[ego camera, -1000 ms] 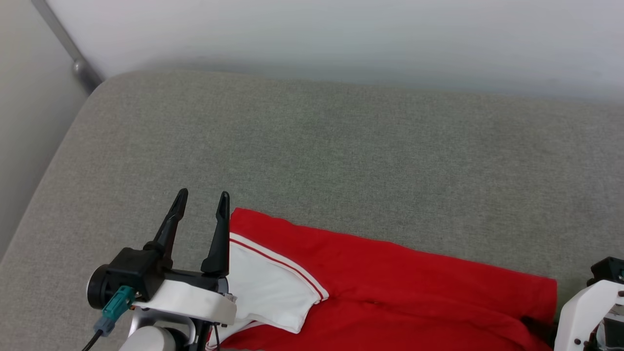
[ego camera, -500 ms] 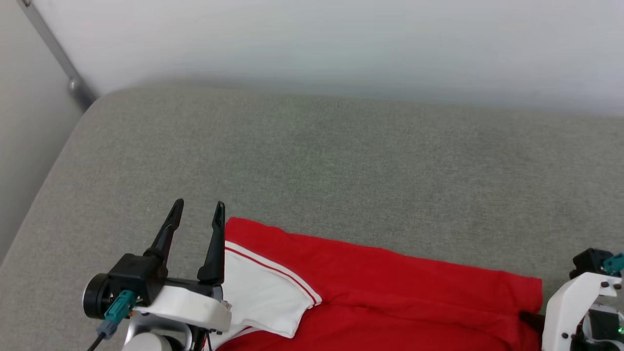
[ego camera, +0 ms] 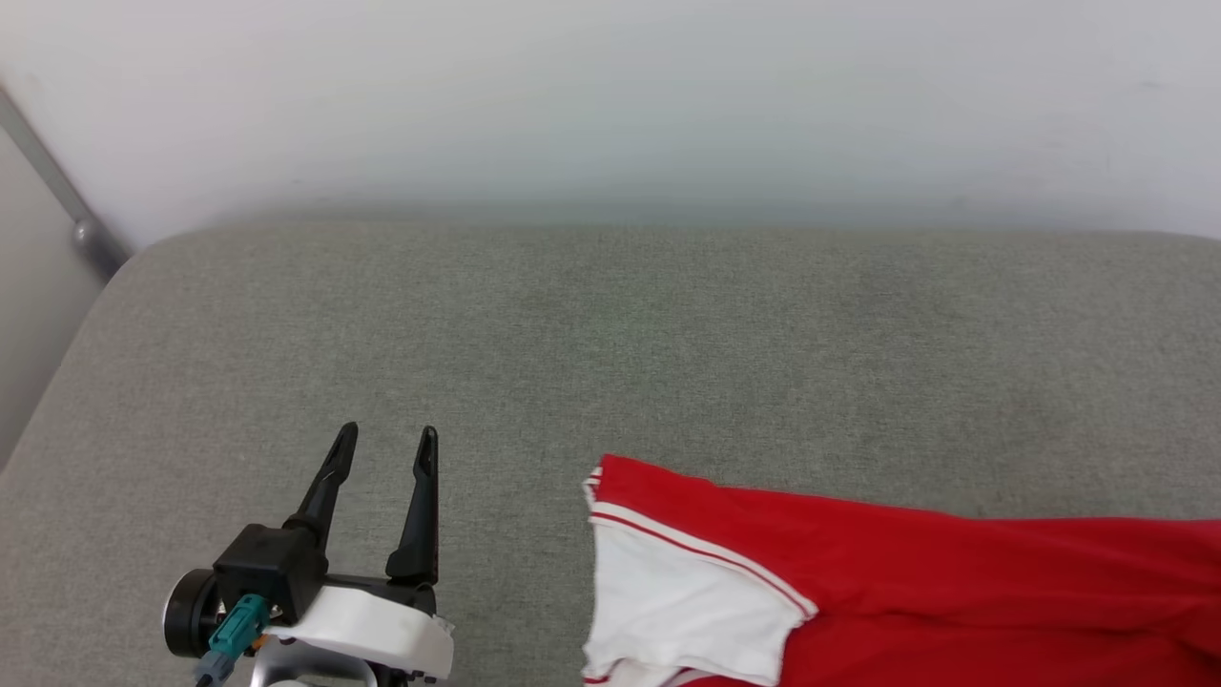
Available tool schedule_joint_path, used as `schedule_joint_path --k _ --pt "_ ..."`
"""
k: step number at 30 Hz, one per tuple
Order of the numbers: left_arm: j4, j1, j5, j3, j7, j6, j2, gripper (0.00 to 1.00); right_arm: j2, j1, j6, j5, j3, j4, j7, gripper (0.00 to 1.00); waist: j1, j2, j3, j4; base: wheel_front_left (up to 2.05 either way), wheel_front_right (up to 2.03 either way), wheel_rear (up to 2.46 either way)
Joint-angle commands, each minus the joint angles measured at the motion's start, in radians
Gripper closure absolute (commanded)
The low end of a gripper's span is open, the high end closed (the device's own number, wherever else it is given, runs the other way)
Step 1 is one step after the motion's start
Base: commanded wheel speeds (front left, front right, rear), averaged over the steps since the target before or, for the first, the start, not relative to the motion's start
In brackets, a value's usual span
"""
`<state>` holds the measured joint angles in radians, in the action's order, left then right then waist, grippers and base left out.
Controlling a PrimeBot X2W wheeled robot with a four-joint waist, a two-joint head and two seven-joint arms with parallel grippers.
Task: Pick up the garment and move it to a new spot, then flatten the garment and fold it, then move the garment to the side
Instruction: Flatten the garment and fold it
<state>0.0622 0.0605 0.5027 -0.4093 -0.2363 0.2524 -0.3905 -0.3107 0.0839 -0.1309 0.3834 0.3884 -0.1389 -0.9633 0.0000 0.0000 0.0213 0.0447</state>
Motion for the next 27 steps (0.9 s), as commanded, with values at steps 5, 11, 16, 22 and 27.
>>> schedule_joint_path --k 5,11,16,22,27 --pt "-0.001 -0.014 0.005 -0.002 -0.004 0.006 0.001 0.00 0.025 0.041 0.000 0.001 0.088 0.049 -0.055 1.00 0.0000 0.0000 -0.003 -0.022 0.00 0.00 0.00" --pt "-0.008 -0.002 0.010 -0.006 0.000 0.003 0.004 0.00 0.178 0.084 0.000 0.136 0.085 0.056 -0.169 1.00 0.0000 0.0000 0.003 -0.032 0.00 0.00 0.00" --pt "-0.020 0.011 0.011 -0.016 0.009 -0.006 0.003 0.00 0.251 0.081 0.000 0.275 0.034 0.036 -0.205 1.00 0.0000 0.0000 0.001 -0.023 0.00 0.00 0.00" --pt "-0.025 0.025 0.010 -0.028 0.022 -0.010 0.001 0.00 0.262 0.087 0.000 0.501 -0.131 -0.061 -0.125 1.00 0.0000 0.0000 0.004 -0.005 0.00 0.00 0.00" --pt "-0.028 0.037 0.009 -0.041 0.031 -0.016 0.006 0.00 0.262 0.120 0.000 0.691 -0.348 -0.168 0.040 1.00 0.0000 0.0000 0.006 0.016 0.00 0.00 0.00"
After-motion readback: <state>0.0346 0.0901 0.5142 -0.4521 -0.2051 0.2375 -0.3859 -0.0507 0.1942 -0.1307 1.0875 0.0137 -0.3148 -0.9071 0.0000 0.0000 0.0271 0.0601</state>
